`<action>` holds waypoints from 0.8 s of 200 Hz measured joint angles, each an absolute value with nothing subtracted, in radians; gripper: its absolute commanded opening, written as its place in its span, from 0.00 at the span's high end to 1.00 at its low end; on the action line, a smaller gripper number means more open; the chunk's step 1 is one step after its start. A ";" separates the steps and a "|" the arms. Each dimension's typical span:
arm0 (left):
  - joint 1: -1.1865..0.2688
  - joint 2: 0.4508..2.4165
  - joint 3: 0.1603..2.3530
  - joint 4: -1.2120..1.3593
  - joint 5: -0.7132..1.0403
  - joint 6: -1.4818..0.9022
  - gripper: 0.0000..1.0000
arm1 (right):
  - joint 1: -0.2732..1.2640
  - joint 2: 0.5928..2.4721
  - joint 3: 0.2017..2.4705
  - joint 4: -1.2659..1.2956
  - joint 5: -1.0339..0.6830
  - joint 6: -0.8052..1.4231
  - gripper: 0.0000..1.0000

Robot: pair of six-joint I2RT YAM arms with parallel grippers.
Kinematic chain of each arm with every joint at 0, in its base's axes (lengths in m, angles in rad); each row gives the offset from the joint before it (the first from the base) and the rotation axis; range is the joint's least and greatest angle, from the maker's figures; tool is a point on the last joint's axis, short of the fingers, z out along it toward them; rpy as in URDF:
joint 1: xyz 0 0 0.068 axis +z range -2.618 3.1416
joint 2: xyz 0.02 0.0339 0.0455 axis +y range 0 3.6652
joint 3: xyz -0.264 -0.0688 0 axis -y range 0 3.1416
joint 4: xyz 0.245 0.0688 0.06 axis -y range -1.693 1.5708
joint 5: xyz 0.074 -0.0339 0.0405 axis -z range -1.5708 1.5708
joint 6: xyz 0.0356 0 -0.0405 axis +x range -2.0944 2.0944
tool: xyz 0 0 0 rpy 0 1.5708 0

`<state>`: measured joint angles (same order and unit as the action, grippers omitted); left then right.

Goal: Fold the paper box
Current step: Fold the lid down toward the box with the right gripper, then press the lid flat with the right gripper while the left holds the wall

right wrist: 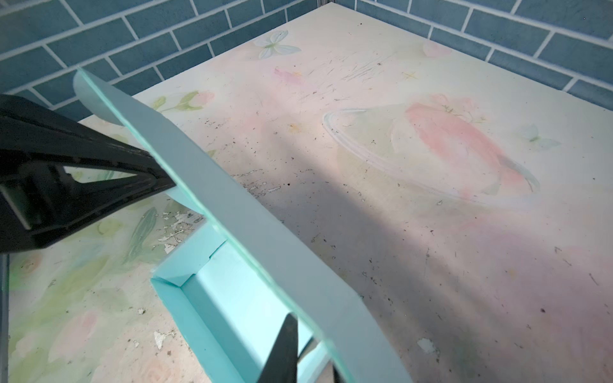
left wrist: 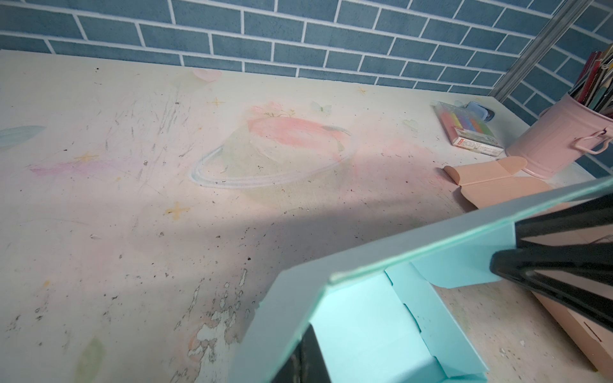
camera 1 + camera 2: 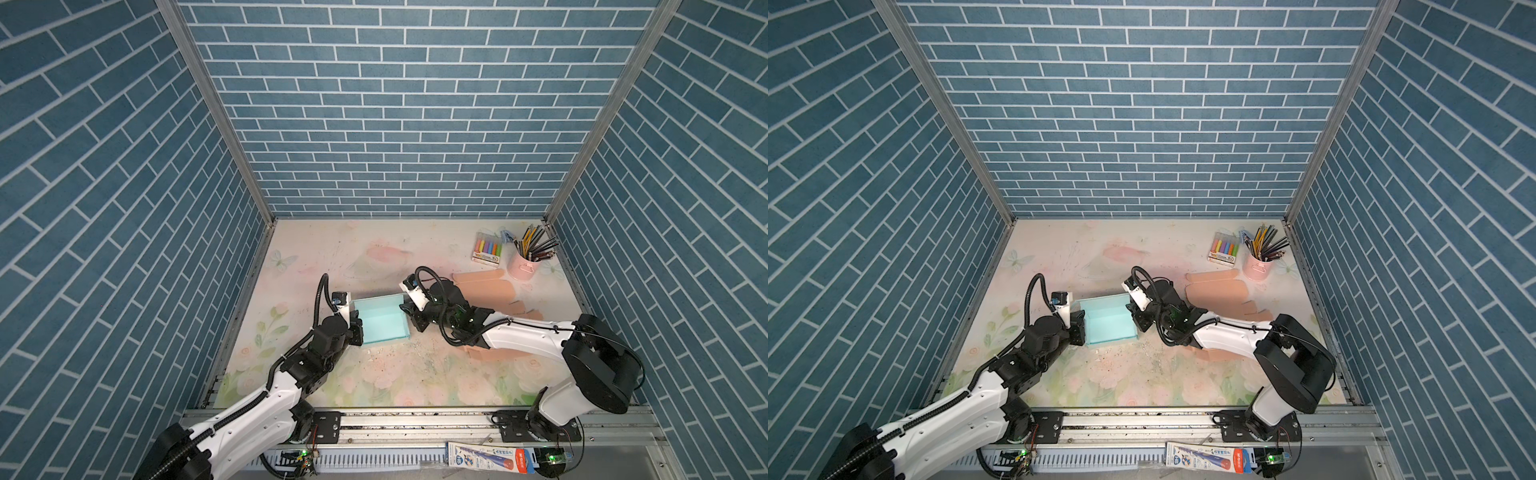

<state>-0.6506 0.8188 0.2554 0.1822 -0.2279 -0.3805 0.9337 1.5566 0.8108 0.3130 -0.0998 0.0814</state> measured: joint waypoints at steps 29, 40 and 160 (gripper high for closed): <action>-0.660 0.836 0.255 0.181 -0.243 -0.408 0.97 | 0.941 1.557 0.811 0.303 -0.090 0.081 0.80; -0.665 0.836 0.255 0.179 -0.247 -0.418 0.97 | 0.943 1.557 0.810 0.299 -0.087 0.082 0.80; -0.856 0.870 0.234 0.178 -0.405 -0.501 0.96 | 0.954 1.541 0.755 0.299 -0.030 0.082 0.80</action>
